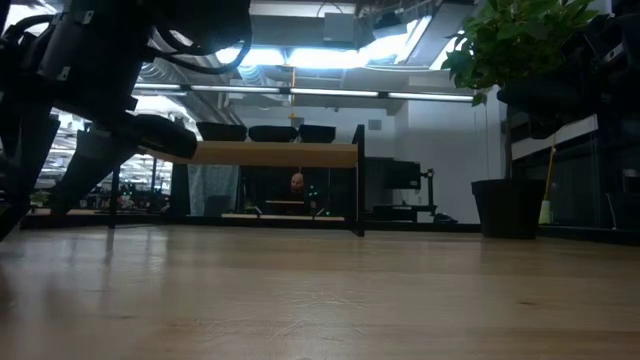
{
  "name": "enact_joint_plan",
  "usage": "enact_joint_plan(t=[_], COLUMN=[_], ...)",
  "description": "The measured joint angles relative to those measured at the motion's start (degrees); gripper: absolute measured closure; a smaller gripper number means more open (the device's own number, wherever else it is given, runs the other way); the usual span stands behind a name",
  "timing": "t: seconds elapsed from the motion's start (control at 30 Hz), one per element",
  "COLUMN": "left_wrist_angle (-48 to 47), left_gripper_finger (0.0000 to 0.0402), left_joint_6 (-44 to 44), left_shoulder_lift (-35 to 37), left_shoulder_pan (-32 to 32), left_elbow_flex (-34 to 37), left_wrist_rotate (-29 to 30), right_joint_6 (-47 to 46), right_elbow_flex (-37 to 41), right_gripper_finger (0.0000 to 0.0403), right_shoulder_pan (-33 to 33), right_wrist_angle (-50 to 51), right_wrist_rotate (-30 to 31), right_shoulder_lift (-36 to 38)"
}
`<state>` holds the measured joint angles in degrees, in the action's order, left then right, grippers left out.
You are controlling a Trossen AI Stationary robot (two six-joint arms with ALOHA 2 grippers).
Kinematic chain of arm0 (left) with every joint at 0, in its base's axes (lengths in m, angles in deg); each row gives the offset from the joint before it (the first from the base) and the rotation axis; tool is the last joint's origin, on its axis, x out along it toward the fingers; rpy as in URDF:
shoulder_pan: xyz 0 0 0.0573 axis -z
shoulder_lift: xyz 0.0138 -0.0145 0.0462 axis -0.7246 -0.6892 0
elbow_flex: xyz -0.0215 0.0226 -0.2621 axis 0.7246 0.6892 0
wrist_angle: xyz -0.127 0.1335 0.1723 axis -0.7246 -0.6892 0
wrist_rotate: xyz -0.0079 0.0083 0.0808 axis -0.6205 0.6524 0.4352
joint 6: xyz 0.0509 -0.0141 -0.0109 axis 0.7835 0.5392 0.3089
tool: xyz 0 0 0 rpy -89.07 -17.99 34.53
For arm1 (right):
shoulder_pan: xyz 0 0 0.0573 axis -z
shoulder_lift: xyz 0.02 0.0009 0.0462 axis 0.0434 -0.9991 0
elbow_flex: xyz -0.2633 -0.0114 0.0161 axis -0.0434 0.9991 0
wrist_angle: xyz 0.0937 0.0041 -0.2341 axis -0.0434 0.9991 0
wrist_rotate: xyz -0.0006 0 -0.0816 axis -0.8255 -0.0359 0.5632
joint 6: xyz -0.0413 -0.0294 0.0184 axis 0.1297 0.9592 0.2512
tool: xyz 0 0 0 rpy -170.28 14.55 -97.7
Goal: Pick & Place Mini shaped plates
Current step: Stack the distorted square plate on top of the distorted square plates on the shelf
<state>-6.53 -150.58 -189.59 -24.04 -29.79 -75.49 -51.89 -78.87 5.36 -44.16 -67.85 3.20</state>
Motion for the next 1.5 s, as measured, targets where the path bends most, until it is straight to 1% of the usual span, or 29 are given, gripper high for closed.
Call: enact_joint_plan(t=[0.23,0.37,0.5,0.67,0.73,0.87,1.0,1.23,1.4,1.5], left_wrist_angle=[-0.2,-0.2,-0.2,-0.1,-0.1,0.5,1.7,2.6,2.6,2.5], left_gripper_finger=[0.0298,0.0311,0.0336,0.0384,0.0396,0.0398,0.0398,0.0399,0.0399,0.0399], left_joint_6=[0.2,1.9,3.6,6.0,6.1,6.0,8.4,14.0,15.6,15.7], left_shoulder_lift=[0.0,0.0,0.0,0.0,0.0,0.0,0.1,0.1,0.1,0.0], left_shoulder_pan=[0.0,0.0,0.0,0.1,0.4,0.5,0.3,-1.2,-2.1,-2.3], left_elbow_flex=[0.0,0.0,0.0,0.0,0.0,0.0,-0.1,-2.9,-5.6,-7.3], left_wrist_rotate=[0.0,0.2,0.6,0.6,0.6,0.6,1.7,7.9,14.7,20.0], right_joint_6=[0.0,0.0,0.0,0.0,0.0,0.0,0.0,0.0,0.0,0.0], right_elbow_flex=[0.0,0.0,0.0,0.0,0.0,0.0,0.0,0.0,0.0,0.0], right_gripper_finger=[0.0300,0.0300,0.0300,0.0300,0.0300,0.0300,0.0300,0.0300,0.0300,0.0300], right_shoulder_pan=[0.0,0.0,0.0,0.0,0.0,0.0,0.0,0.0,0.0,0.0], right_wrist_angle=[0.0,0.0,0.0,0.0,0.0,0.0,0.0,0.0,0.0,0.0], right_wrist_rotate=[0.0,0.0,0.0,0.0,0.0,0.0,0.0,0.0,0.0,0.0], right_shoulder_lift=[0.0,0.0,0.0,0.0,0.0,0.0,0.0,0.0,0.0,0.0])
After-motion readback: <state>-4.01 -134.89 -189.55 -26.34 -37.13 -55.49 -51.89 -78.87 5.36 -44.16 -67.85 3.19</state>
